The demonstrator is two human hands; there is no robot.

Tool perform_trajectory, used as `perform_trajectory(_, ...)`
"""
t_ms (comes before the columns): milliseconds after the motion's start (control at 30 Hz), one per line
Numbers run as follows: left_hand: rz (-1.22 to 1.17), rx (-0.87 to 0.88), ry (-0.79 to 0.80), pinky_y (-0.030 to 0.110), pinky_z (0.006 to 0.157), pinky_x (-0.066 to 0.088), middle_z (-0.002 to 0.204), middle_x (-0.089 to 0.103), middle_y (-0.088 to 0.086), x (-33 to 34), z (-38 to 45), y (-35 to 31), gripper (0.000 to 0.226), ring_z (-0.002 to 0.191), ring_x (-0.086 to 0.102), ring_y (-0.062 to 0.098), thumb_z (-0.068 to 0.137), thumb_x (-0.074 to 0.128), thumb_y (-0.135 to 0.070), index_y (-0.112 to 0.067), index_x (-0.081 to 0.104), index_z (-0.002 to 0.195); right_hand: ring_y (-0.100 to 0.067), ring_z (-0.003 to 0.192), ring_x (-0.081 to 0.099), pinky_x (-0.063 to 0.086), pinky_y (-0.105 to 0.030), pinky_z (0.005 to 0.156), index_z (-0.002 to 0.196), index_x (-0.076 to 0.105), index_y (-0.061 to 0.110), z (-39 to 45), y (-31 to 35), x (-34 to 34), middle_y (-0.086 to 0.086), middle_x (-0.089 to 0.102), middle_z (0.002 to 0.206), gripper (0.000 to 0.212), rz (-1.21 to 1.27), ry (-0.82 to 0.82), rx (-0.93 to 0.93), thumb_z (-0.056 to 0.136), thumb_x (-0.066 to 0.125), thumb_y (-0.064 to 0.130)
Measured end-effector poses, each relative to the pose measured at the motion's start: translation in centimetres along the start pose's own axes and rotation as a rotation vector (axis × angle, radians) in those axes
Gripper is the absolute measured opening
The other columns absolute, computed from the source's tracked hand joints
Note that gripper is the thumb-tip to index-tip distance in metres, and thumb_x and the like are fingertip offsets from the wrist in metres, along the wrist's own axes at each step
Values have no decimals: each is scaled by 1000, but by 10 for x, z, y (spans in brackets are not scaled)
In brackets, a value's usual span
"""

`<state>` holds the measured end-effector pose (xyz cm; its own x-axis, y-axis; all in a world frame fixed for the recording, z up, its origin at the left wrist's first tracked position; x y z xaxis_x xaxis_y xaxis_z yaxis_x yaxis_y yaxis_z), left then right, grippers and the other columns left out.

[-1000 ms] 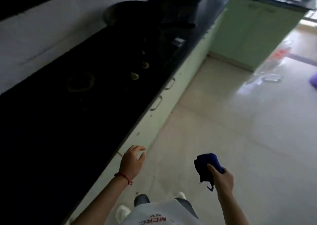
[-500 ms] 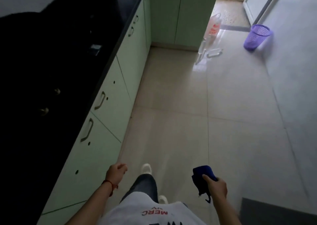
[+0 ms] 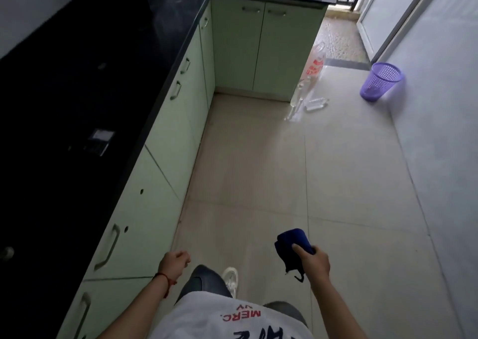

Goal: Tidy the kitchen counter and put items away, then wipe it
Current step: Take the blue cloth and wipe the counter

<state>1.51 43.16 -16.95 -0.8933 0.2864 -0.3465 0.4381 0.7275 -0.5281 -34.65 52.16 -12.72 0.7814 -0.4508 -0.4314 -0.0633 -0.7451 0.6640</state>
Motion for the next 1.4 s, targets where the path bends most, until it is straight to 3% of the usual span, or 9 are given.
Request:
perform_trajectory(300, -46, 127, 9, 30, 71, 40, 81, 62, 12, 23, 85, -182, 23, 80, 57, 23, 89, 54, -17, -20, 60, 67, -32, 84, 58, 49, -40, 80, 102, 61, -1, 116, 60, -5, -16, 63, 89, 36, 10, -85, 181, 76, 73, 21)
perform_trajectory(600, -232, -14, -192, 25, 58, 38, 75, 63, 11, 15, 157, -246, 25, 76, 56, 24, 88, 55, -13, -18, 61, 65, -30, 76, 59, 46, -34, 68, 102, 60, 0, 270, 222, 36, -16, 63, 85, 39, -136, 29, 67, 75, 73, 25)
perform_trajectory(733, -326, -80, -269, 24, 57, 37, 72, 62, 9, 9, 172, -263, 25, 73, 55, 23, 88, 54, -10, -14, 62, 65, -32, 81, 62, 52, -38, 72, 98, 59, 4, 314, 319, 83, -15, 64, 84, 33, -248, 182, -60, 76, 72, 25)
perform_trajectory(867, -458, -164, -334, 24, 59, 38, 76, 62, 10, 3, 183, -272, 20, 78, 56, 25, 89, 54, -10, -8, 62, 71, -31, 78, 61, 48, -34, 66, 97, 57, 4, 334, 399, 139, -15, 63, 83, 30, -307, 290, -171, 79, 69, 25)
perform_trajectory(967, -521, -192, -373, 25, 60, 38, 78, 62, 14, -11, 202, -294, 27, 78, 55, 24, 88, 54, -8, -10, 60, 62, -27, 71, 61, 46, -29, 57, 96, 55, 4, 344, 446, 184, -13, 63, 80, 29, -341, 376, -227, 81, 68, 25)
perform_trajectory(1133, -481, -52, -404, 29, 67, 37, 67, 59, 11, -57, 239, -380, 21, 73, 53, 21, 83, 58, -13, -11, 61, 62, -32, 76, 64, 52, -39, 68, 96, 54, 6, 355, 506, 246, -18, 66, 86, 25, -337, 435, -235, 82, 67, 22)
perform_trajectory(1233, -386, 96, -386, 24, 72, 41, 84, 64, 6, -84, 255, -445, 10, 85, 59, 20, 86, 58, -15, -10, 67, 87, -31, 72, 64, 53, -42, 69, 91, 56, 7, 356, 543, 274, -13, 64, 76, 23, -349, 428, -275, 80, 69, 22)
perform_trajectory(1300, -347, 188, -397, 23, 78, 44, 94, 64, 1, -104, 263, -484, 18, 93, 59, 17, 89, 55, -14, -8, 66, 102, -31, 71, 63, 54, -43, 68, 89, 58, 6, 352, 571, 293, -12, 64, 75, 22, -328, 437, -321, 78, 70, 21)
perform_trajectory(1400, -322, 301, -471, 18, 78, 46, 97, 64, 1, -139, 265, -529, 19, 95, 59, 13, 89, 55, -13, -9, 65, 104, -31, 71, 63, 52, -39, 65, 88, 61, 9, 335, 616, 326, -14, 64, 77, 17, -294, 507, -422, 78, 71, 18)
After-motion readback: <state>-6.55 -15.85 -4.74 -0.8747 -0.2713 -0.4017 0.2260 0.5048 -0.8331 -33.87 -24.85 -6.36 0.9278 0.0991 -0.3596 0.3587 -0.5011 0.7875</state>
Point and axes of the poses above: each hand's wrist, its own z-axis towards the middle knuckle, its own x-axis out of the palm, y = z × x, the point moved 6 cm from there along z, towards the middle knuckle
